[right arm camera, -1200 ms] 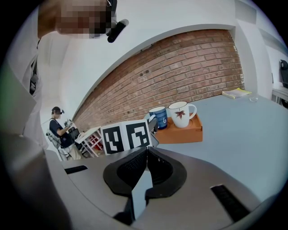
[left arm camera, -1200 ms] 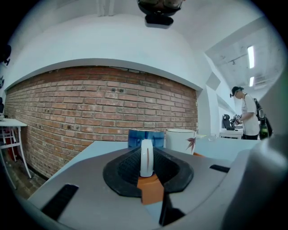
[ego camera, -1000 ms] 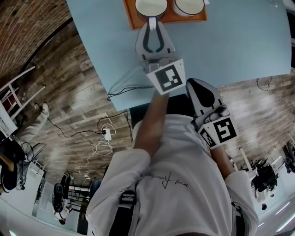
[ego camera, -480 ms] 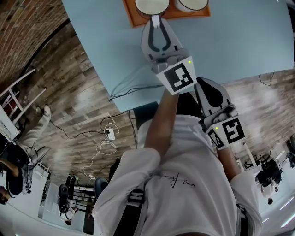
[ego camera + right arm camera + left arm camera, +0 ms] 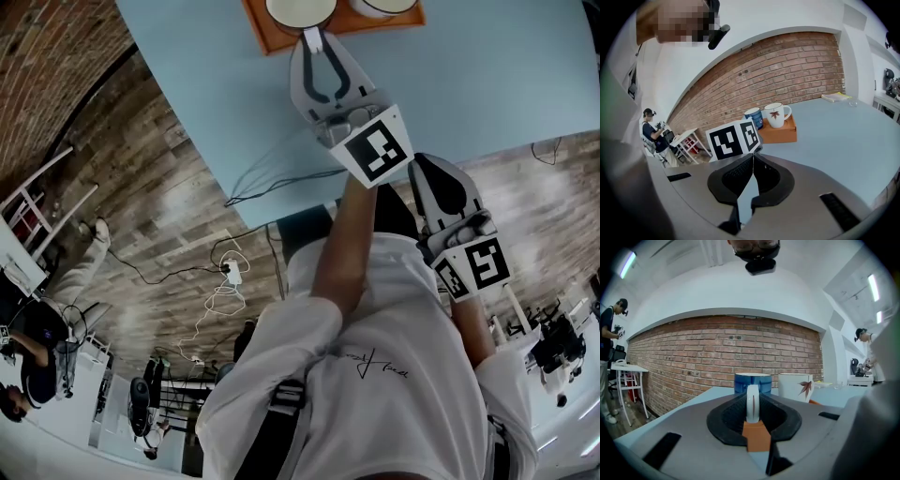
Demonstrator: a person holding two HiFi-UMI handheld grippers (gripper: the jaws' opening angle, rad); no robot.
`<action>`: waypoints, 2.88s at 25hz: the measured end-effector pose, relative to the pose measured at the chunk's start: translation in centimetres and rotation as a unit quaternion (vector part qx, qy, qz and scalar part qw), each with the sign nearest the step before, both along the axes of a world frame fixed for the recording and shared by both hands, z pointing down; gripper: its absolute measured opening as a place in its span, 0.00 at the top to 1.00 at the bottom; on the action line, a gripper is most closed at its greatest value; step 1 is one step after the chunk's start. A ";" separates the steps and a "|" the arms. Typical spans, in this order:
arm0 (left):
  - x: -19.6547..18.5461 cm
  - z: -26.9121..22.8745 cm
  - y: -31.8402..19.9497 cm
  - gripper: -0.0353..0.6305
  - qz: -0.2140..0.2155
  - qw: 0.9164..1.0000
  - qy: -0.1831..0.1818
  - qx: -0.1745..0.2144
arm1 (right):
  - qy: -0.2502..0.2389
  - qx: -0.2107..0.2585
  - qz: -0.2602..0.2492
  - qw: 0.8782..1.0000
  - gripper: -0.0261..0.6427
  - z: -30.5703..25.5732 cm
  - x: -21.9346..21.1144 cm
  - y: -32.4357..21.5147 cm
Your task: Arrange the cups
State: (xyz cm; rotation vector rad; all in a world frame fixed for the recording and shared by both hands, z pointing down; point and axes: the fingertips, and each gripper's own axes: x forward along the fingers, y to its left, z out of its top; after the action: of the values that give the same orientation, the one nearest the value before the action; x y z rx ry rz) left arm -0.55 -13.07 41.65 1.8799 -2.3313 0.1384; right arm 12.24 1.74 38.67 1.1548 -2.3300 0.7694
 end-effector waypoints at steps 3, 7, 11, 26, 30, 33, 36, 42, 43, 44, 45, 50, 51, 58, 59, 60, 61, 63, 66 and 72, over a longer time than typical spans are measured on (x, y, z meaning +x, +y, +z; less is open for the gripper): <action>-0.2 0.0 0.0 0.86 -0.022 1.000 0.006 0.002 | 0.005 -0.002 0.003 1.000 0.93 0.1 0.3 0.1; -0.2 -0.3 -0.1 0.86 -0.023 1.000 0.005 0.013 | 0.009 0.002 0.009 1.000 0.93 -0.2 1.0 0.2; 0.0 -0.3 0.0 0.86 -0.011 1.000 -0.004 0.015 | 0.007 0.002 0.016 1.000 0.93 0.0 1.5 0.2; -0.2 0.2 1.1 0.71 0.035 0.999 -0.033 0.009 | -0.015 0.016 0.005 1.000 0.93 0.2 -0.2 0.1; -0.3 0.2 1.4 0.70 0.050 0.998 -0.040 0.013 | -0.017 0.023 0.008 1.000 0.93 0.5 -0.4 -0.2; -0.4 -0.1 1.7 0.70 0.066 0.997 -0.043 0.012 | -0.020 0.029 0.017 0.999 0.93 0.2 -0.6 -0.3; -0.6 -1.0 1.9 0.70 0.085 0.995 -0.047 0.015 | -0.022 0.036 0.024 0.999 0.93 -0.3 -1.0 -0.4; -0.8 -2.1 3.1 0.70 0.120 0.992 -0.034 0.019 | -0.022 0.058 0.033 0.998 0.93 -1.5 -2.3 0.1; -0.9 -2.2 3.3 0.70 0.123 0.992 -0.030 0.020 | -0.021 0.062 0.036 0.997 0.93 -1.8 -2.5 0.4; -1.0 -2.3 3.5 0.70 0.125 0.992 -0.026 0.020 | -0.021 0.067 0.040 0.997 0.93 -2.0 -2.6 0.6; -1.2 -2.4 3.6 0.70 0.128 0.991 -0.022 0.021 | -0.020 0.072 0.044 0.996 0.93 -2.3 -2.8 0.8; -1.7 -4.2 5.0 0.80 0.157 0.987 -0.017 0.033 | -0.014 0.094 0.060 0.994 0.93 -3.7 -3.3 1.8; -1.8 -4.6 5.4 0.84 0.163 0.986 -0.014 0.036 | -0.013 0.099 0.062 0.993 0.93 -4.0 -3.3 2.0; -2.1 -6.5 8.0 0.93 0.223 0.974 0.027 0.035 | -0.024 0.150 0.053 0.987 0.93 -7.3 -3.6 1.3; -2.0 -6.7 8.3 0.93 0.230 0.972 0.028 0.035 | -0.026 0.157 0.046 0.986 0.93 -7.6 -3.6 0.8; -2.0 -6.9 8.6 0.93 0.236 0.971 0.029 0.034 | -0.028 0.165 0.034 0.985 0.93 -7.9 -3.5 0.4; -2.0 -7.2 8.8 0.93 0.239 0.970 0.031 0.032 | -0.030 0.173 0.015 0.984 0.93 -8.2 -3.5 0.0; -1.6 -7.5 9.0 0.93 0.242 0.969 0.036 0.028 | -0.039 0.185 -0.035 0.981 0.93 -8.7 -3.8 -1.0; -0.5 -7.5 9.1 0.93 0.237 0.970 0.039 0.024 | -0.051 0.188 -0.101 0.976 0.93 -8.5 -3.7 -2.7; 0.9 -7.2 8.4 0.93 0.208 0.978 0.028 0.011 | -0.055 0.199 -0.189 0.960 0.93 -7.7 -2.1 -6.4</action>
State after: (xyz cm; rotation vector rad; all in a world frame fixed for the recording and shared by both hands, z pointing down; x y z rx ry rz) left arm 0.34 -4.65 34.44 2.3243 -1.8792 0.1015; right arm 10.10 -4.66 30.99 0.7782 -2.7668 0.2376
